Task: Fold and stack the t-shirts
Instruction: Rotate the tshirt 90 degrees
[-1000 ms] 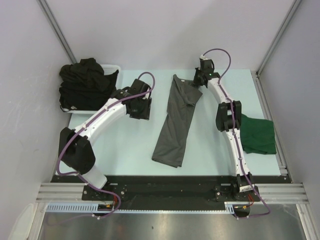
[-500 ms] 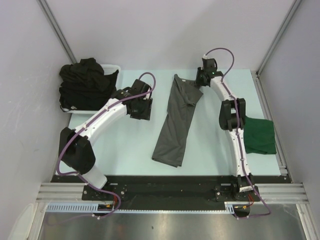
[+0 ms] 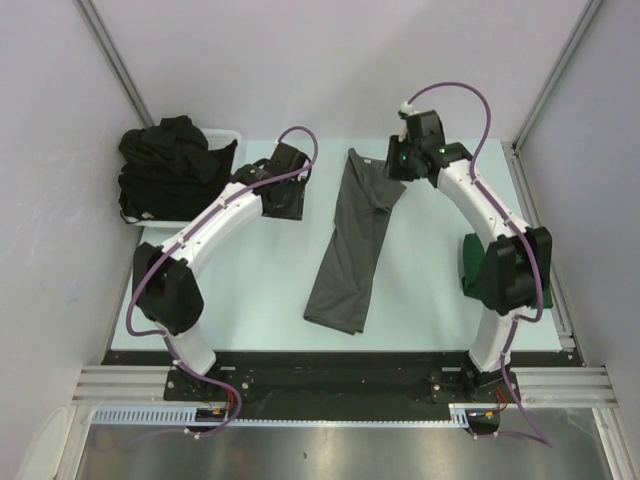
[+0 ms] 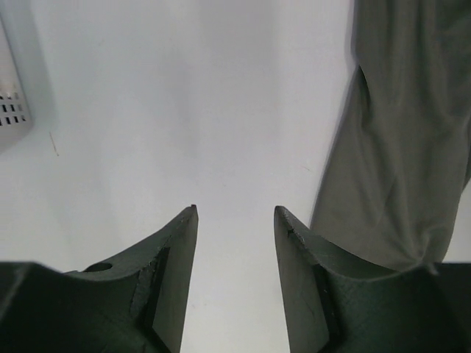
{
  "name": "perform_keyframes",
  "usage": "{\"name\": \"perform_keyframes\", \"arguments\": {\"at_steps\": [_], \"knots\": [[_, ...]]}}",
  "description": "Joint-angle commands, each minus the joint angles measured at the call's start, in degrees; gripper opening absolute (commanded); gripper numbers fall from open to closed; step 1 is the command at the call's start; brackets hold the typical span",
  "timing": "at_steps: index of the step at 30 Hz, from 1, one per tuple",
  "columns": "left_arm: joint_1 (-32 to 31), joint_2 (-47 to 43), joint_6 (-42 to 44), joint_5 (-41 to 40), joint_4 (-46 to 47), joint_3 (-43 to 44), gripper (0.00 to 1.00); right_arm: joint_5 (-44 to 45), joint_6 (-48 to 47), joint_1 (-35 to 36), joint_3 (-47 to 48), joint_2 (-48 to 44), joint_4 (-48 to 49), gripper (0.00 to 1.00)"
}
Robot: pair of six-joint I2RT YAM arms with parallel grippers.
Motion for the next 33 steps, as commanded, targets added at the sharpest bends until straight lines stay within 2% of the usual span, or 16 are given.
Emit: {"name": "perform_keyframes", "arguments": {"at_steps": [1,8,11,14,19,24,27,33], "knots": [[0.92,0.34,-0.44,-4.82,0.27,4.66,0.51,1.14,2.81,4.02,-11.79,-8.28,-5.48,0.25],[1.80,-0.80,0.87,-6.68,1.41,6.70,0.51,4.49,6.33,14.12,-24.11,-16.47,-9.78,0.26],[2.07,-2.47,0.96,-6.50,1.94,4.16,0.51,7.04,7.65,19.13,-26.67,-18.49,-11.81,0.29],[2.33,-4.93,1.31,-6.24,3.08,0.64,0.51,8.27,7.65,23.61,-27.64,-19.29,-12.77,0.36],[4.17,-7.74,2.45,-7.90,3.61,-1.92,0.51,7.92,8.71,29.34,-28.26,-19.12,-13.66,0.37],[8.83,-9.94,3.16,-9.66,4.14,-2.71,0.52,6.52,10.02,34.44,-30.63,-16.93,-13.04,0.38],[11.64,-10.47,1.67,-7.21,4.05,-3.59,0.52,6.77,10.29,37.77,-29.76,-14.73,-13.22,0.39],[12.09,-12.05,0.79,-3.60,5.19,-6.05,0.52,7.48,11.26,41.64,-28.44,-11.39,-12.52,0.41]]}}
